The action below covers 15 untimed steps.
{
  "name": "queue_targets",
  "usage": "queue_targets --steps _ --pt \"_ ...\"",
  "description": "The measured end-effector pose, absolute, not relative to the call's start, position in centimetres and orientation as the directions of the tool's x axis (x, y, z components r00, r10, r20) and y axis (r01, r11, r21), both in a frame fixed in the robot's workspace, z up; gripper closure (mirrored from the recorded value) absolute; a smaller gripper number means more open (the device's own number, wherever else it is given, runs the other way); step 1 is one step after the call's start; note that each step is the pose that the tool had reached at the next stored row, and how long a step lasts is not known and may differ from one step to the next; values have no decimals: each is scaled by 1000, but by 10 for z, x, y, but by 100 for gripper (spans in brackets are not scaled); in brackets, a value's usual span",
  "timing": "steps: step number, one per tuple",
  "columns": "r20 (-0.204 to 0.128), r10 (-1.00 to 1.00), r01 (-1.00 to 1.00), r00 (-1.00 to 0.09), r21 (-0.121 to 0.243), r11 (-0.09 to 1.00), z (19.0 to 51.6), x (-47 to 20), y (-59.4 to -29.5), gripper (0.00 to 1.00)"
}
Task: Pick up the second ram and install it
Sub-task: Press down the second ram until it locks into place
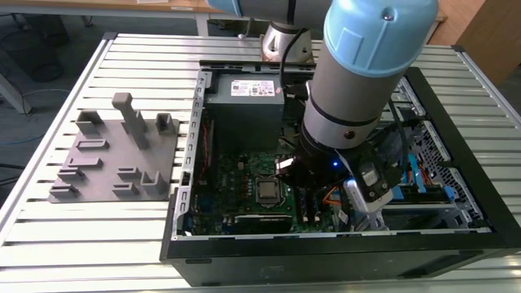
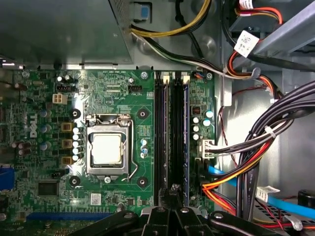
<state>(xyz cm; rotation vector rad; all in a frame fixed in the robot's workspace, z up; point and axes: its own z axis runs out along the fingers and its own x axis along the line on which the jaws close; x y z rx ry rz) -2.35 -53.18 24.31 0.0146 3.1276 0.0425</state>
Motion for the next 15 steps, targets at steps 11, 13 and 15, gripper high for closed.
queue_targets --steps 11,13,15 --pt "-9 9 9 -1000 27 1000 230 -23 -532 89" --pt "-8 9 9 -1000 27 1000 226 -23 -532 89" --pt "-7 10 9 -1000 27 1000 223 -23 -532 89"
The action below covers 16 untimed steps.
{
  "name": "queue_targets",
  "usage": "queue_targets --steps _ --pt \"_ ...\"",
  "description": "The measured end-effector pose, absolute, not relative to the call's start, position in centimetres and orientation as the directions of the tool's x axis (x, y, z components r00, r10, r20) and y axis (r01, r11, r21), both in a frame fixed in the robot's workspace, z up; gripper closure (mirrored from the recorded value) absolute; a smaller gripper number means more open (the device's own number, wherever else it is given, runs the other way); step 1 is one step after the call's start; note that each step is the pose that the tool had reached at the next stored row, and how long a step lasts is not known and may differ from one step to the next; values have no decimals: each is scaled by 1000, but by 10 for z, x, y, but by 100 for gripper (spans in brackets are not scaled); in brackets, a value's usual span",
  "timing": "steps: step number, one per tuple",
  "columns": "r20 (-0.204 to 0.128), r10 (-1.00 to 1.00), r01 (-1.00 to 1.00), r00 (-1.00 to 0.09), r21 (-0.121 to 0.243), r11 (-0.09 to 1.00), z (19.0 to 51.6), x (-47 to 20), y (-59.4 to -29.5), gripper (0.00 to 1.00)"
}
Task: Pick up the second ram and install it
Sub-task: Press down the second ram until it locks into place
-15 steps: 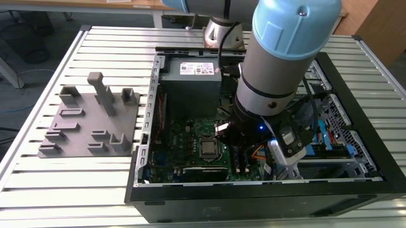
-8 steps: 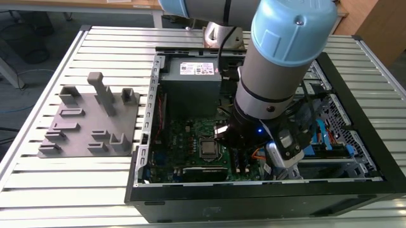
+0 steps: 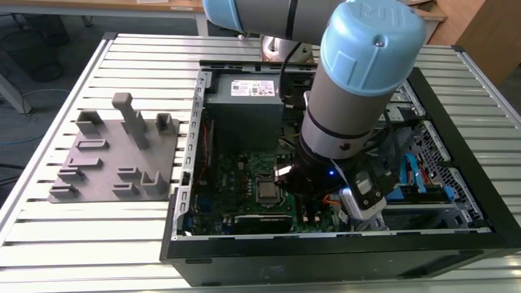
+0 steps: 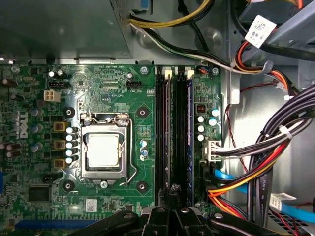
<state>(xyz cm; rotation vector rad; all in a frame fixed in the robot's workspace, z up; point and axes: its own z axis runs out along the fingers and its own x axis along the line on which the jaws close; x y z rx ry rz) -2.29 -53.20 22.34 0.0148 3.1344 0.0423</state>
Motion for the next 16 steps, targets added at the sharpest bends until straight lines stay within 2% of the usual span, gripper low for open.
queue_targets --steps 10,16 --pt "-4 10 9 -1000 26 1000 215 -22 -532 89" --pt "-6 9 9 -1000 29 1000 220 -21 -530 89"
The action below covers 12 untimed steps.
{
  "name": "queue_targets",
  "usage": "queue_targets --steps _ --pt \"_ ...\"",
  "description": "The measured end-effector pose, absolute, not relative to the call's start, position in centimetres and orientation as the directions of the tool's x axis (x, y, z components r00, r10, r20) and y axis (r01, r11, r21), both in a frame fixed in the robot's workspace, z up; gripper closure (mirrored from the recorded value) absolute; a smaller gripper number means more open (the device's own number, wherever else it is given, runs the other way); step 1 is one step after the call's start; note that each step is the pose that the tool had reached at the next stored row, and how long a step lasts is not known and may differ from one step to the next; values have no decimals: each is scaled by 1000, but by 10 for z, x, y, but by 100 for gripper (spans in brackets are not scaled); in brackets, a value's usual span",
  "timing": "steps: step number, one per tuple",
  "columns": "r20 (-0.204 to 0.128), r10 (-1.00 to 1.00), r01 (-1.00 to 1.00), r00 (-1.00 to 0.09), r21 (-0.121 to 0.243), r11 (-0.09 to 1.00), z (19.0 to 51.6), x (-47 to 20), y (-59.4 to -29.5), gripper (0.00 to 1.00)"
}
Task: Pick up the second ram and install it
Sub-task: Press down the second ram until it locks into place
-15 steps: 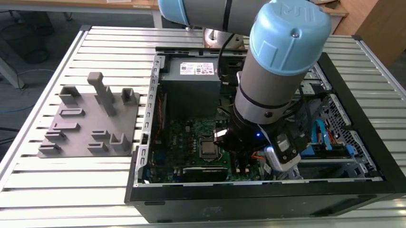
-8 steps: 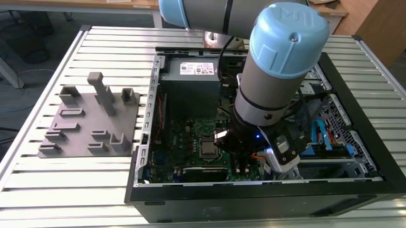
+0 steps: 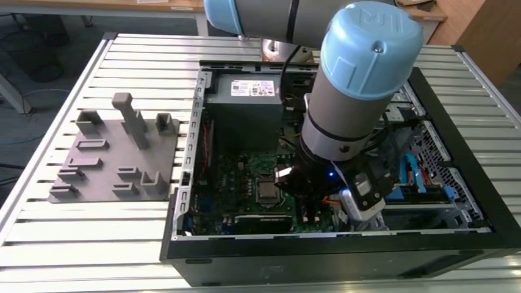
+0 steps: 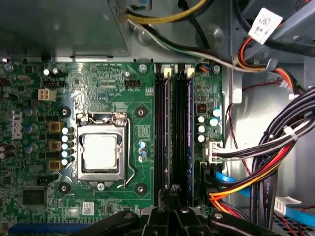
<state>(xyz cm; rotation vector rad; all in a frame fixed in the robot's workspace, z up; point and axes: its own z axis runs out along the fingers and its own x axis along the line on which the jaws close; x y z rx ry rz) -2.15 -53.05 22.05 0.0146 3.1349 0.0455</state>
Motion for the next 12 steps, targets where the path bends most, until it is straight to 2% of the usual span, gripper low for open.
queue_targets --steps 12 --pt "-20 9 9 -1000 26 1000 238 -22 -511 89"
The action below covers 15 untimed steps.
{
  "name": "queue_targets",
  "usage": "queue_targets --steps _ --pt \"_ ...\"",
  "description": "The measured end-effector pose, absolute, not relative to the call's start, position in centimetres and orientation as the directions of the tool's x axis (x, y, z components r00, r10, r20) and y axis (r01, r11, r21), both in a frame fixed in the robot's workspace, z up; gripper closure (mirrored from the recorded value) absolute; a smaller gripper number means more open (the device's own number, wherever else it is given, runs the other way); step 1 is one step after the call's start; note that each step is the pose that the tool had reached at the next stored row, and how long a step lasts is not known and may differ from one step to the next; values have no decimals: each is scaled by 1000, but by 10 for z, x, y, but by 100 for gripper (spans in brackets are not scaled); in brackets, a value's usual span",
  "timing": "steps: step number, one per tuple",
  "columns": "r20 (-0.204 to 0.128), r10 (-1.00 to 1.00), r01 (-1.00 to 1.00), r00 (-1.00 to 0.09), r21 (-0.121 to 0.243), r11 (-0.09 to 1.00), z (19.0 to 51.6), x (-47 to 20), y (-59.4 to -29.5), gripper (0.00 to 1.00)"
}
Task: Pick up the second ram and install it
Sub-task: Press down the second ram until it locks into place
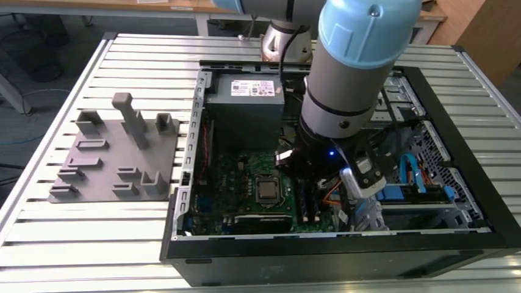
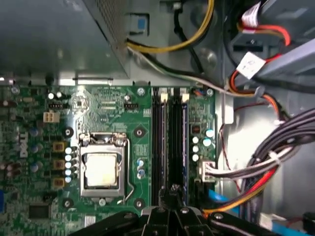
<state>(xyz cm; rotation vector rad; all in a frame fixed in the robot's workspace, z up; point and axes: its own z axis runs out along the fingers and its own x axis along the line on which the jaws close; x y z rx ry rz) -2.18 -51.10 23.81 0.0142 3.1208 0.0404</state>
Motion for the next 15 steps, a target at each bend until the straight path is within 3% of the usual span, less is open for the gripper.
queue_targets --steps 8,15 --pt "-21 10 9 -1000 26 1000 271 -22 -511 89" --pt "-21 10 9 -1000 27 1000 272 -22 -511 89"
